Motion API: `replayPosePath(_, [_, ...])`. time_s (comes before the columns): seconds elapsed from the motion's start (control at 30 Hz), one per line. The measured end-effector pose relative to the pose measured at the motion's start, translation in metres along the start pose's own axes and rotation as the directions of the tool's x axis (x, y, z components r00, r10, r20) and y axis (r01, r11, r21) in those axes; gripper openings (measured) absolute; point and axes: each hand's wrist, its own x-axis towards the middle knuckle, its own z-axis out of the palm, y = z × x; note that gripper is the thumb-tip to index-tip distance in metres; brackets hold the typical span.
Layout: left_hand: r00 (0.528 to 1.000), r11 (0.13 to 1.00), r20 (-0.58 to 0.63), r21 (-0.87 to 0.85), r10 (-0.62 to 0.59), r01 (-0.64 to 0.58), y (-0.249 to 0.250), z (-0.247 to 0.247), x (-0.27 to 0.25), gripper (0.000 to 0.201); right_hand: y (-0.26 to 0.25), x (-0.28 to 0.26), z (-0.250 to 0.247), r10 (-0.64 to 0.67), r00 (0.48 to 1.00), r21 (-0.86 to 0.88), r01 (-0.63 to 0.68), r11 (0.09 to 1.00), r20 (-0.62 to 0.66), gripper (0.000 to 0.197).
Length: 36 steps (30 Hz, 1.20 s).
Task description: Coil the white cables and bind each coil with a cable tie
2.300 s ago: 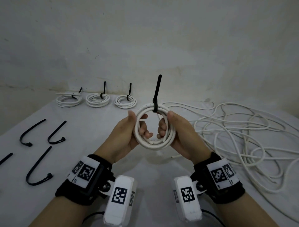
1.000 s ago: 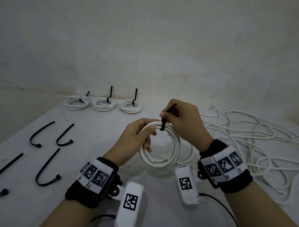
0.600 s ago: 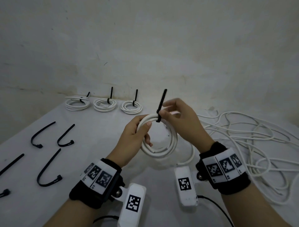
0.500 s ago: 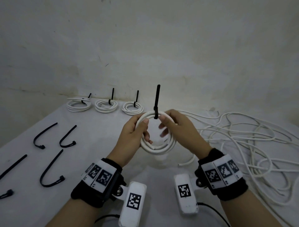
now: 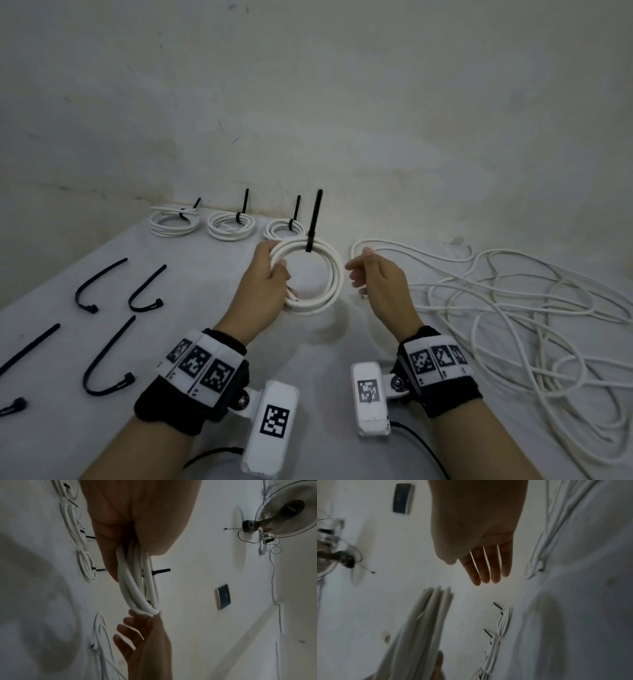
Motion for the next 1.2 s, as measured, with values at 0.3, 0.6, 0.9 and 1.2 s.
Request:
replayPosePath(0.3, [0.978,0.978,0.039,0.022,-0.207,0.206,-0.001,0.033,0.092,0.027,0.055,0.025,-0.022,0.129,0.966,-0.609,0.035,0.792,0.224,0.05])
replayPosePath(0.6, [0.97,0.916,-0.023,0.324,-0.242,0.236,-0.051,0.085,0.167,0.037,0.085,0.04,-0.048,0.069,0.96,-0.548,0.096,0.831,0.273,0.038])
replayPosePath(0.9, [0.948,0.833,0.082,0.505,-0.306,0.225,-0.057,0.115,0.194,0.076,0.094,0.043,-0.081,0.082,0.987,-0.557,0.008,0.831,0.137,0.035])
replayPosePath(1.2, [0.919,0.609,0.201,0.791,-0.339,0.051,-0.064,0.119,0.214,0.103,0.098,0.046,-0.084,0.125,0.988,-0.547,-0.052,0.835,0.096,0.033])
